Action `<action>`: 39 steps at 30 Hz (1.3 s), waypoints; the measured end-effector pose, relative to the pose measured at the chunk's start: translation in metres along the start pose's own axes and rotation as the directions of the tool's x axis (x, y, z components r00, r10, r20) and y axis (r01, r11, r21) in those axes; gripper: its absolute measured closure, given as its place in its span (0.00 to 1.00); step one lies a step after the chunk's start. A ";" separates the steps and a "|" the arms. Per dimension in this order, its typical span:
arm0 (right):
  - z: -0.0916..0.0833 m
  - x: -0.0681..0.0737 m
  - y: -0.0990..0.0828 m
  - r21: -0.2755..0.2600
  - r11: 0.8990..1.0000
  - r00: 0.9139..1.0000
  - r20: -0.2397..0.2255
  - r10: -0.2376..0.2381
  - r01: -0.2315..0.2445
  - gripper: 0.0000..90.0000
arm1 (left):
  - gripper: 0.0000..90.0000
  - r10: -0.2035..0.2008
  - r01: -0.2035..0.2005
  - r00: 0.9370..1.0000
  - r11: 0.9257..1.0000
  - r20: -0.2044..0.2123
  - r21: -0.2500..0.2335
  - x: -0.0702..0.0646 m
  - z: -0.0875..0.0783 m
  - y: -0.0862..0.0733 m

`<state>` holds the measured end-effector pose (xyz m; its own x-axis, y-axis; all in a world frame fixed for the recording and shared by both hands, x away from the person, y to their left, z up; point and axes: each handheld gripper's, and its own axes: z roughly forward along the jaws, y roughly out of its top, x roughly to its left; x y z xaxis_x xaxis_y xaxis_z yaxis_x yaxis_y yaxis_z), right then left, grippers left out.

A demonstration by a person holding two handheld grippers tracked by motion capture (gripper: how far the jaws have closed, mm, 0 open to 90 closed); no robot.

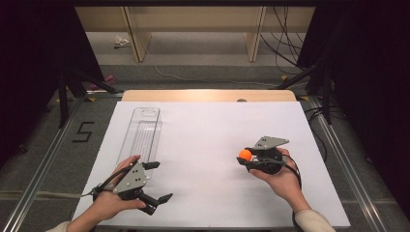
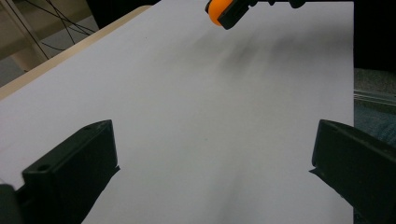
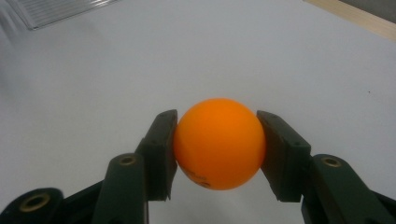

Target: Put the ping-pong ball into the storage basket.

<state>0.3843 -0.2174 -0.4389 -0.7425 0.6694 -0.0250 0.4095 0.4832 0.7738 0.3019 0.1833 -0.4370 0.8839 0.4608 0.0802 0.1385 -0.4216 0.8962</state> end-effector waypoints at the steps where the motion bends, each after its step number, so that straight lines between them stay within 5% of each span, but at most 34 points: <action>1: 0.001 0.001 0.001 -0.002 1.000 1.000 -0.003 -0.001 0.001 0.57 | 0.00 0.000 0.000 1.000 1.000 0.000 0.000 0.000 0.000 0.000; 39: 0.021 0.009 0.021 -0.034 0.999 0.999 -0.024 -0.028 0.028 0.57 | 0.00 0.004 -0.004 1.000 1.000 0.002 0.002 0.000 0.000 0.000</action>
<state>0.3971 -0.1899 -0.4360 -0.7662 0.6418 -0.0319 0.3707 0.4820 0.7939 0.3016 0.1831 -0.4371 0.8851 0.4579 0.0829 0.1362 -0.4252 0.8948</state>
